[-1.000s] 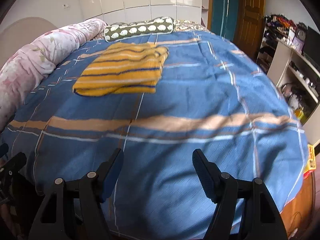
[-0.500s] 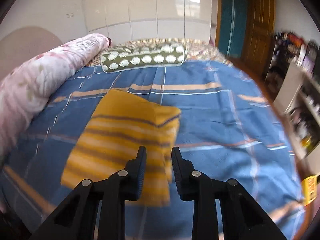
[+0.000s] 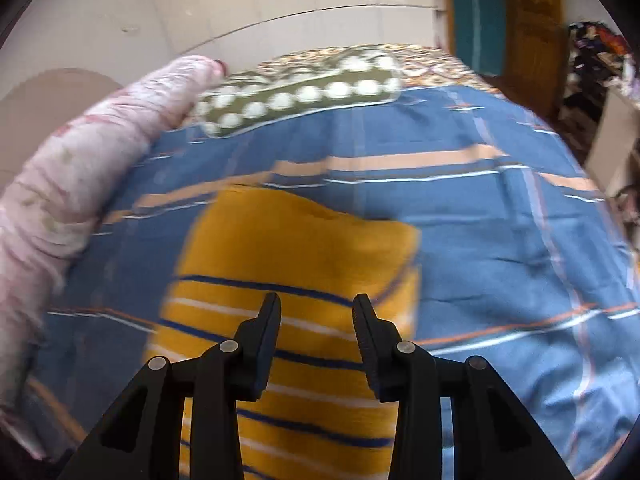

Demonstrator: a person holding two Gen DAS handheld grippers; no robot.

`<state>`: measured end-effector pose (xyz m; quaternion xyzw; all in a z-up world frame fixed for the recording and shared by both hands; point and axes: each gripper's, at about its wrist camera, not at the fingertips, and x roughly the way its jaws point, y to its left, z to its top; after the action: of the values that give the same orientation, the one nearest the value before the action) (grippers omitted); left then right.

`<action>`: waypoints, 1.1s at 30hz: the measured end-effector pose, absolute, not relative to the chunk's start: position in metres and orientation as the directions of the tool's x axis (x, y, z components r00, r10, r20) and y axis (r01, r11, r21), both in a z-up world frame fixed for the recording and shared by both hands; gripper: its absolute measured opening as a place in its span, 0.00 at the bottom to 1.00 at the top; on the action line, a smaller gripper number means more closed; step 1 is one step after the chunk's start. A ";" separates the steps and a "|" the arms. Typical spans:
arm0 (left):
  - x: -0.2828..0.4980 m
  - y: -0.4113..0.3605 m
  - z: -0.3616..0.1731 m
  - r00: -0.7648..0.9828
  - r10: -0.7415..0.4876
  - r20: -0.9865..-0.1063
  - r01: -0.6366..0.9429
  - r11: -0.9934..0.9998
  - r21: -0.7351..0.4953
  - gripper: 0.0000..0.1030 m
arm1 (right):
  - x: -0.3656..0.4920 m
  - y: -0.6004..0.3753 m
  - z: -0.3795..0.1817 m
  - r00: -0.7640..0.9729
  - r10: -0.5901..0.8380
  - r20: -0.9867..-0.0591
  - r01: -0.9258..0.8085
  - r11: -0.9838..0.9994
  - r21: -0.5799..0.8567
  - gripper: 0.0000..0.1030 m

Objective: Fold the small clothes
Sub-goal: 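Grasp the folded yellow sweater edge with the right tool and straighten it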

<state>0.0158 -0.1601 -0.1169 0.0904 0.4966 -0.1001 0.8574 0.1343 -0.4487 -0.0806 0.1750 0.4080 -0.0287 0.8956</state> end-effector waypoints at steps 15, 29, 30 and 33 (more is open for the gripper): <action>0.030 -0.158 -0.133 0.435 -0.094 -0.895 0.262 0.965 0.026 1.00 | 0.151 -0.376 -0.088 0.676 0.104 -0.730 0.088 0.971 0.220 0.46; -0.032 -0.148 -0.048 0.681 -0.079 -0.728 0.107 0.994 -0.008 1.00 | -0.016 -0.362 -0.131 0.673 0.058 -0.738 0.058 0.990 0.131 0.62; -0.040 -0.150 -0.038 0.716 -0.076 -0.694 0.102 0.995 -0.004 1.00 | -0.031 -0.373 -0.133 0.681 0.067 -0.730 0.084 0.982 0.168 0.62; -0.070 -0.155 0.006 0.834 -0.063 -0.548 0.089 0.996 0.021 1.00 | -0.059 -0.397 -0.129 0.709 0.056 -0.703 0.144 0.964 0.222 0.62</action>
<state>-0.0696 -0.1554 0.0062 0.0230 0.2850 -0.0397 0.9574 -0.0587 -0.3965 -0.1293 0.1313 0.3806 -0.0241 0.9151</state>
